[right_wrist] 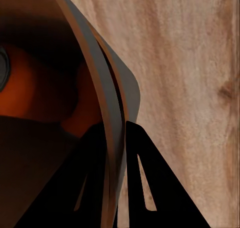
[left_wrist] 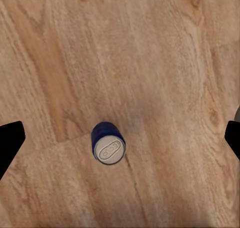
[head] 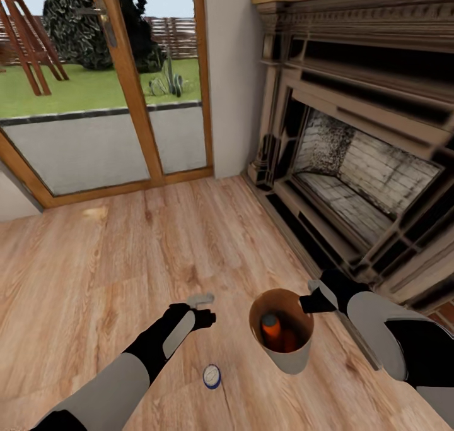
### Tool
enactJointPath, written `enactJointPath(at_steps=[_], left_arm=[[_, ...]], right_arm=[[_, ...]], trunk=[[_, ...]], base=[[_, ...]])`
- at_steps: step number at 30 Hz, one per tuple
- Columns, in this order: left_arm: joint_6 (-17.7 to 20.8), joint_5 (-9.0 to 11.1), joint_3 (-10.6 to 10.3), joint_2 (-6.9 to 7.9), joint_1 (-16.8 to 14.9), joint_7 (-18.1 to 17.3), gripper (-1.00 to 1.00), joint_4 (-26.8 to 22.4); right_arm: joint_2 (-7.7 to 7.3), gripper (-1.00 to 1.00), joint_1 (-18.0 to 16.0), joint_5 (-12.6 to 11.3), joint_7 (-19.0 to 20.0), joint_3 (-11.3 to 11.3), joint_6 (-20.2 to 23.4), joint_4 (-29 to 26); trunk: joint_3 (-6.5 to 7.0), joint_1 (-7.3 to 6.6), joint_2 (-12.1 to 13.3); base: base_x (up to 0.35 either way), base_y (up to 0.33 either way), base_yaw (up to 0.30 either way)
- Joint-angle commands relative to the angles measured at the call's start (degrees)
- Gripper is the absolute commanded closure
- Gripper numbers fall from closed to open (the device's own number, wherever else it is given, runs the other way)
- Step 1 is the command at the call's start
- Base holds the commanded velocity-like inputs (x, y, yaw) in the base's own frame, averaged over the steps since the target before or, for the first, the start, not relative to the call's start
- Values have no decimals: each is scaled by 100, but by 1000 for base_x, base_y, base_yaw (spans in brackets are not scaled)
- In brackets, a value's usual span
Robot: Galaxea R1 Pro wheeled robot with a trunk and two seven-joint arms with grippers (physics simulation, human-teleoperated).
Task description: Put the three can of soda from the living room inside the tash can in the kitchen.
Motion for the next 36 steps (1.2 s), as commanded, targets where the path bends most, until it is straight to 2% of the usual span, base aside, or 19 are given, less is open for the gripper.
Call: enactJointPath(at_steps=[1, 4, 9, 13, 23, 36], left_arm=[[-1, 0, 0, 0, 0, 0, -100, 0], [-4, 0, 0, 0, 0, 0, -100, 0], [-10, 0, 0, 0, 0, -6, -100, 0], [-28, 4, 0, 0, 0, -8, -100, 0], [-44, 5, 0, -12, 0, -9, -100, -23], [-47, 8, 0, -52, 0, -9, -100, -26]], right_arm=[[2, 100, -2, -63, 27, -48, 7, 1], [5, 100, -2, -56, 26, -48, 7, 1], [12, 100, 25, 202, 26, -57, -1, -4], [13, 100, 86, 283, 26, -62, -8, -26], [13, 100, 110, 298, 31, -74, -10, -39], [17, 100, 110, 285, 34, -66, -2, -34]], trunk=[[-7, 0, 0], [-28, 0, 0], [-56, 0, 0], [-62, 0, 0], [-64, 0, 0], [-67, 0, 0]], base=[[204, -234, 176], [207, -236, 176], [208, -236, 137], [209, -214, 37], [168, -168, 5], [21, -119, 8]])
